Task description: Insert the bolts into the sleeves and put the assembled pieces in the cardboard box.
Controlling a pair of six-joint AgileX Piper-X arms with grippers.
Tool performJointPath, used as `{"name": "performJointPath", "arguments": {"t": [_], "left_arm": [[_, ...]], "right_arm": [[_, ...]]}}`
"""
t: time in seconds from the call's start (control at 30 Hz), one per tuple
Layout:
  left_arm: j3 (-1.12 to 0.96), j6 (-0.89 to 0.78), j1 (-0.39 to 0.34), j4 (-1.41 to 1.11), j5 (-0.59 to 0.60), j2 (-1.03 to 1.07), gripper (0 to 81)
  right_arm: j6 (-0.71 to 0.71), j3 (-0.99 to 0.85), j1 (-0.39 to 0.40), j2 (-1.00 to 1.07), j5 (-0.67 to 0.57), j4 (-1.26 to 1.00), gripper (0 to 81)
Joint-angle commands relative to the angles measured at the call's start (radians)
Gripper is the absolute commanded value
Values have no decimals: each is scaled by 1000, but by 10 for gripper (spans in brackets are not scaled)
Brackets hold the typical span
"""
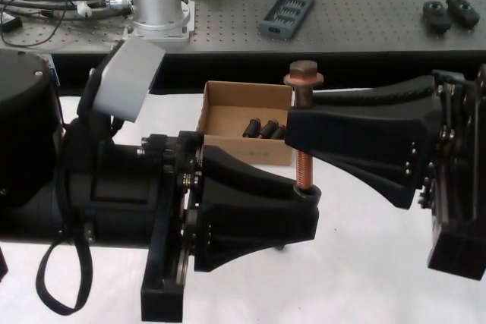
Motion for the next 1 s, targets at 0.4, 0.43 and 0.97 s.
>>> {"name": "performJointPath", "arguments": {"t": [0.4, 0.43, 0.97], "left_arm": [[-4, -85, -3, -180, -44, 0, 6], [-4, -85, -3, -180, -46, 0, 6], [-4, -152, -3, -286, -96, 0, 6]], "right_arm": [[28, 28, 2, -8, -6, -38, 28], [31, 28, 2, -8, -7, -38, 28], [77, 28, 2, -8, -7, 16, 438]]}}
